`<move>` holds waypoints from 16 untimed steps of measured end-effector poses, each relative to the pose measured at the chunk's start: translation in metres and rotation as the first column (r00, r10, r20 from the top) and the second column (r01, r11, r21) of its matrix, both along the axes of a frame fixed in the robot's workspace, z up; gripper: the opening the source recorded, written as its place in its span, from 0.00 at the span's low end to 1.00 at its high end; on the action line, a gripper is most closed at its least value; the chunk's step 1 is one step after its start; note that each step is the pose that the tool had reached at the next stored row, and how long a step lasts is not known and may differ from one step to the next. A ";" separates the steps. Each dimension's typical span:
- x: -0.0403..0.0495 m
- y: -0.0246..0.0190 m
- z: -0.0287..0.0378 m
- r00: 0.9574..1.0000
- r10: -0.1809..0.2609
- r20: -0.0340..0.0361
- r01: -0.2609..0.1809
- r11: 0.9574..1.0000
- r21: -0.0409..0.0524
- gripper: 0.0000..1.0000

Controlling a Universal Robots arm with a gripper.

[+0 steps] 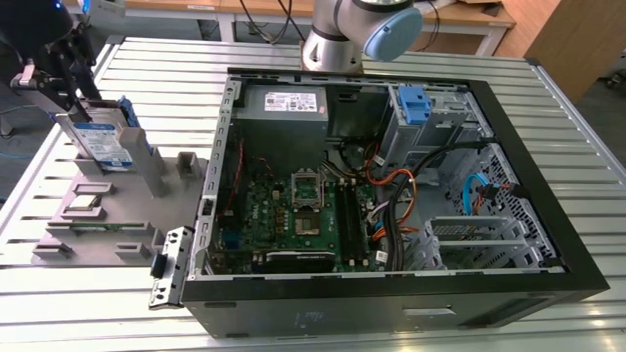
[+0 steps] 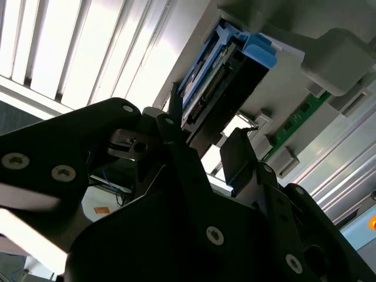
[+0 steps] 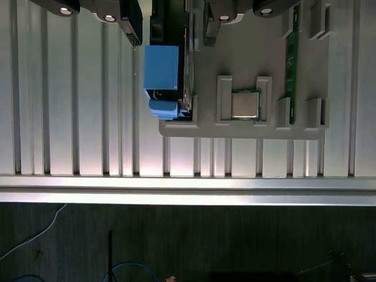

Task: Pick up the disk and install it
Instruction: 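Pick up the disk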

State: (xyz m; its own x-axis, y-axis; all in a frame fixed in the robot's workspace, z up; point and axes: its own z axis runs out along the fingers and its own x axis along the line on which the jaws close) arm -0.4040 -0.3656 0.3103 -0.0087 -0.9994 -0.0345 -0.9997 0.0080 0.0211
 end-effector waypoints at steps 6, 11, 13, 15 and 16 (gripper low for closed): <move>-0.0001 0.0000 -0.0035 1.000 0.003 0.000 -0.003 1.000 0.000 0.53; -0.0003 0.0000 -0.0058 1.000 0.006 0.002 -0.006 1.000 0.000 0.53; -0.0005 0.0000 -0.0072 1.000 0.007 0.004 -0.007 1.000 0.000 0.53; -0.0006 0.0000 -0.0077 1.000 0.008 0.005 -0.008 1.000 0.000 0.53; -0.0006 0.0000 -0.0077 1.000 0.008 0.004 -0.008 1.000 0.000 0.53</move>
